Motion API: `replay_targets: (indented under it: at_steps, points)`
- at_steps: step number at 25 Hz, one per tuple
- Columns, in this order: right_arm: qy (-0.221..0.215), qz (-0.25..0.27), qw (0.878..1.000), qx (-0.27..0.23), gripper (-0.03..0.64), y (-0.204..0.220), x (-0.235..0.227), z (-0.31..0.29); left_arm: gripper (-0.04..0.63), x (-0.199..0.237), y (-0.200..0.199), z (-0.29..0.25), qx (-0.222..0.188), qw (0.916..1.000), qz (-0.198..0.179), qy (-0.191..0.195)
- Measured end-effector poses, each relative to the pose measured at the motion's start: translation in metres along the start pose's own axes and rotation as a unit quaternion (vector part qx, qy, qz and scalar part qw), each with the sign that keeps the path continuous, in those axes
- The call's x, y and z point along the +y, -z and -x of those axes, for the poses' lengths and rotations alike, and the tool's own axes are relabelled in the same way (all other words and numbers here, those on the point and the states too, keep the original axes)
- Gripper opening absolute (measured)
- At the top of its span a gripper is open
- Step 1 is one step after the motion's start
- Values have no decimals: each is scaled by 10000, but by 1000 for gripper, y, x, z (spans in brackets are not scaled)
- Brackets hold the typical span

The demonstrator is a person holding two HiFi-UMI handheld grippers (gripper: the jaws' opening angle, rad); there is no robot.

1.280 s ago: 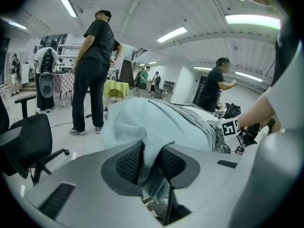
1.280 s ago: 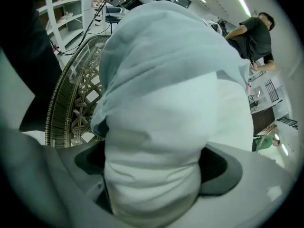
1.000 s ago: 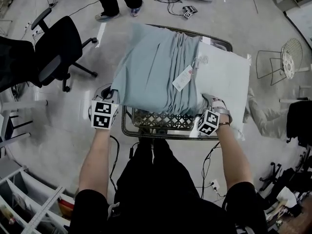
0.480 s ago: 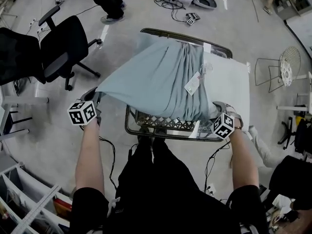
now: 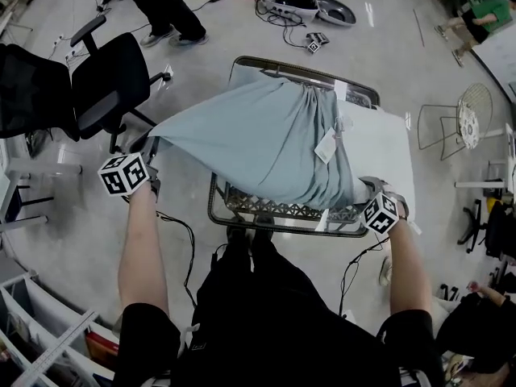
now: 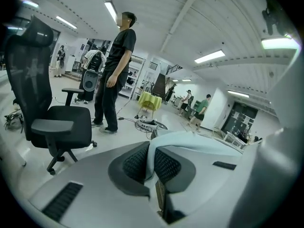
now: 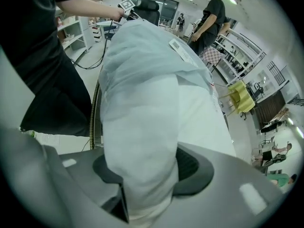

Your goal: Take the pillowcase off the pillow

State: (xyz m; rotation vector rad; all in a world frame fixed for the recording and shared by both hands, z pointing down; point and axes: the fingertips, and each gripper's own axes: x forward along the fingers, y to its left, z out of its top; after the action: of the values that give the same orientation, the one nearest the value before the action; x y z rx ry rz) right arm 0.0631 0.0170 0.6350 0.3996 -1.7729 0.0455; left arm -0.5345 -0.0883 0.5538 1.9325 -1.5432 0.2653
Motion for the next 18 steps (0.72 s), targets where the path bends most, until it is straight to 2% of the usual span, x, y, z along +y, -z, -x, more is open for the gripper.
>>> replay_targets:
  at_steps: [2,4,6,9,11,14,16,18]
  points:
    - [-14,-129,9999,15,252,2,4,0,8,-1,-2,1,37,9994,-328,-80]
    - [-48,-179,9997,150,250,1,6,-5,8,-16,3,2,183,9935,-1117,-98]
    - [-110,-121,9993,338,250,1,8,-12,9,-37,16,6,393,9834,-1771,21]
    - [-180,-167,9986,470,250,3,9,-20,68,-58,34,27,486,9745,-2188,110]
    - [-193,-226,9984,483,250,4,9,-21,95,-62,42,46,439,9697,-2401,-44]
    - [-203,-272,9981,517,250,4,10,-21,101,-68,55,73,297,9666,-2540,-153]
    - [-206,-313,9978,555,250,4,10,-21,101,-85,73,79,324,9616,-2726,45]
    - [-199,-335,9975,592,250,2,10,-21,102,-112,102,73,546,9471,-3134,427]
